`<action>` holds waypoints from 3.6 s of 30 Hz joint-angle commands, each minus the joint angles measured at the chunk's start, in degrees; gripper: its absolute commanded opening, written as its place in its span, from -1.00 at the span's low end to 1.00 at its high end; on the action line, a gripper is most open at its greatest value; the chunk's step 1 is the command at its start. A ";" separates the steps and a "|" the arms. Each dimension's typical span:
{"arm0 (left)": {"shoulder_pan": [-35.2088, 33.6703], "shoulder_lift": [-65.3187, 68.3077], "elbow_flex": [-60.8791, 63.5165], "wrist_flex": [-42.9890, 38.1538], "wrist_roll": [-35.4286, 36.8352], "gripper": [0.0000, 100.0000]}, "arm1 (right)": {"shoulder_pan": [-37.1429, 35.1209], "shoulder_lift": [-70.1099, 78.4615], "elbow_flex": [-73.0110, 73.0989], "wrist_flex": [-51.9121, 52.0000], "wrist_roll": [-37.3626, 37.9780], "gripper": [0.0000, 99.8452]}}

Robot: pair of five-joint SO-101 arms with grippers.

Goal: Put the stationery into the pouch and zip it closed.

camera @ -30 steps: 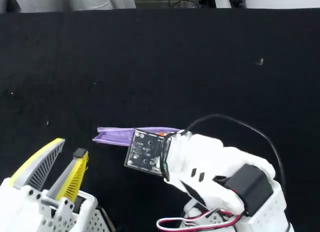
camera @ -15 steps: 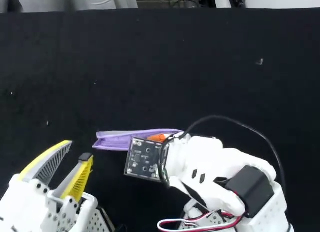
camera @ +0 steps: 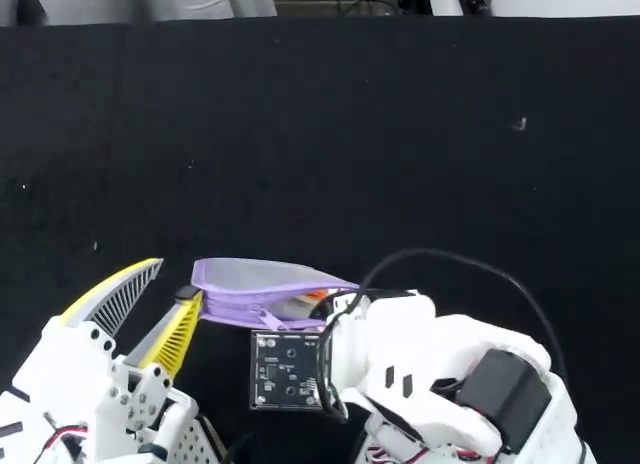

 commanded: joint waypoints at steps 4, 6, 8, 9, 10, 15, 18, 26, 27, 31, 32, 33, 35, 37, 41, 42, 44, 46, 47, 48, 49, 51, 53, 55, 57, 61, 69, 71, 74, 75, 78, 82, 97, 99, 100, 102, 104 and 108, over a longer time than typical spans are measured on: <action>3.03 0.79 -6.46 2.02 1.41 -0.57 | 2.99 -0.84 -0.84 1.58 2.73 -0.98; 3.21 0.79 -8.48 3.69 1.23 -0.57 | 4.92 -0.84 -0.84 1.58 3.87 -0.98; 3.03 0.79 -9.54 4.84 1.23 -0.57 | 5.54 -0.84 -0.92 1.58 3.96 -0.98; 3.03 0.79 -9.89 5.45 1.23 -0.57 | 5.54 -0.84 -0.92 1.58 3.96 -0.98; 3.03 0.79 -10.15 5.98 1.23 -0.57 | 5.54 -0.84 -0.92 1.58 3.96 -0.98; 3.47 1.67 -12.09 9.49 1.41 -0.57 | 5.63 -0.84 -0.92 1.49 3.96 -0.98; 3.56 4.31 -13.05 12.84 1.49 -0.57 | 5.71 -0.84 -0.92 1.49 3.96 -0.98; 11.65 14.95 -22.55 17.67 11.69 -0.57 | 5.71 -0.84 -0.92 1.14 3.96 -0.98; 12.62 16.26 -23.25 17.67 12.13 -0.57 | 5.71 -0.84 -0.92 1.14 3.87 -0.98; 14.81 20.92 -25.19 18.11 13.19 -0.57 | 5.71 -0.84 -0.92 1.14 3.69 -0.98; 15.34 21.89 -25.71 18.11 13.80 -0.57 | 5.71 -0.84 -0.92 1.14 3.69 -0.98; 15.87 22.68 -25.98 18.11 14.33 -0.57 | 5.71 -0.84 -0.92 1.14 3.60 -0.98; 16.57 23.82 -25.54 18.11 14.51 -0.57 | 5.71 -0.84 -0.92 1.14 3.69 -0.98; 16.84 24.70 -24.48 18.20 14.51 -0.57 | 5.71 -0.84 -0.92 1.14 3.69 -0.98; 16.84 24.79 -21.85 18.20 14.33 -0.57 | 5.71 -0.84 -0.92 1.14 3.69 -0.98; 16.84 24.79 -21.05 18.20 14.24 -0.57 | 5.71 -0.84 -0.92 1.14 3.69 -0.98; 16.48 24.79 -18.95 18.20 14.07 -0.57 | 5.71 -0.84 -0.92 1.14 3.78 -0.98; 16.31 24.79 -16.22 18.20 12.40 -0.57 | 5.71 -0.84 -0.92 1.14 3.78 -0.98; 16.22 24.79 -14.90 18.20 11.34 -0.57 | 5.71 -0.84 -0.92 1.14 3.78 -0.98; 16.22 24.79 -13.76 18.11 10.55 -0.57 | 5.71 -0.84 -0.92 1.14 3.69 -0.98; 16.22 24.79 -12.79 18.11 10.02 -0.57 | 5.71 -0.84 -0.92 1.14 3.69 -0.98; 16.22 24.79 -11.56 18.02 9.58 -0.57 | 5.71 -0.84 -0.92 1.14 3.69 -0.98; 16.22 24.79 -10.95 18.02 9.58 -0.57 | 5.71 -0.84 -0.92 1.14 3.69 -0.98; 16.31 24.79 -10.77 18.02 9.58 -0.57 | 5.71 -0.84 -0.92 1.14 3.60 -0.98; 16.31 24.79 -10.77 18.02 9.76 -0.57 | 5.71 -0.92 -0.92 1.14 3.60 -0.98; 16.48 24.79 -9.36 17.93 10.02 -0.61 | 5.71 -1.01 -0.92 1.14 3.60 -0.98; 16.84 24.79 -7.25 13.19 14.68 -0.93 | 5.71 -1.19 -1.71 -0.97 0.79 -0.98; 16.84 24.79 -7.16 11.08 17.67 -0.94 | 5.71 -1.10 -3.38 -1.32 -0.97 -0.98; 16.48 24.79 -7.08 9.23 21.10 -0.94 | 5.71 -1.27 -6.73 -1.14 -3.96 -0.98; 16.48 24.79 -7.08 9.23 21.71 -0.94 | 5.71 -1.27 -7.96 -0.97 -5.19 -0.98; 16.75 24.79 -6.90 9.23 23.21 -0.94 | 5.71 -1.19 -11.21 -0.88 -8.26 -0.98; 16.66 23.82 -3.47 8.97 25.76 -0.94 | 5.80 -0.92 -14.55 -0.79 -10.73 -0.98; 15.08 1.76 16.57 4.92 27.96 -0.94 | 22.86 3.56 -21.41 1.32 -15.38 -0.98; 12.97 1.58 17.01 3.52 27.96 -0.94 | 24.18 3.65 -21.32 1.41 -15.65 -0.98; 11.82 1.41 17.10 2.99 27.96 -0.94 | 24.44 3.74 -21.32 1.41 -16.26 -0.98; 10.59 0.97 17.80 2.46 27.96 -0.94 | 24.44 4.09 -21.23 1.49 -17.23 -0.98; 10.15 0.79 18.86 1.85 27.96 -0.94 | 24.70 4.18 -21.23 1.49 -17.76 -0.98; 10.24 0.70 20.44 1.76 27.87 -0.94 | 27.25 4.18 -21.23 1.58 -17.32 -0.98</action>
